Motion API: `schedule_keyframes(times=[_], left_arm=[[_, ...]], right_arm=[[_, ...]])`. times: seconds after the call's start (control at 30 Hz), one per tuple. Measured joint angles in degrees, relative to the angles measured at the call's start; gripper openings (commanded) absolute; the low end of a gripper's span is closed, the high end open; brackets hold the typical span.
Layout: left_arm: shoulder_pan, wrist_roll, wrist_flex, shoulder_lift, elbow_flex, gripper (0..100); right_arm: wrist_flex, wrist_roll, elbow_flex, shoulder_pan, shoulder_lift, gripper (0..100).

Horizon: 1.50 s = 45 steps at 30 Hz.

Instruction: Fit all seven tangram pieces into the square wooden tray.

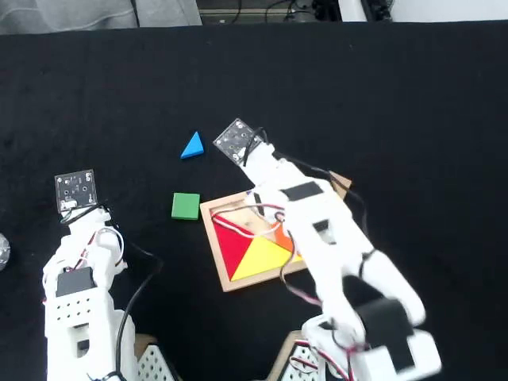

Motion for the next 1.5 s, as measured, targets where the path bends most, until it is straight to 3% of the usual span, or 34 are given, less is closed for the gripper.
schedule_keyframes(times=[0.27,0.63,0.87,1.1,1.5], left_arm=[[0.0,0.0,0.0,0.0,0.0,3],[0.0,0.0,0.0,0.0,0.0,3],[0.0,0.0,0.0,0.0,0.0,3],[0.0,0.0,0.0,0.0,0.0,3],[0.0,0.0,0.0,0.0,0.0,3]], right_arm=[[0.26,-0.09,-3.78,-0.09,5.54,1.1],[8.09,0.79,-5.63,0.35,6.15,1.1],[6.77,-2.9,-3.87,4.66,-1.14,1.1],[6.68,-0.88,1.93,-3.16,-4.66,1.1],[11.6,-1.23,-1.76,-2.2,2.11,1.1]])
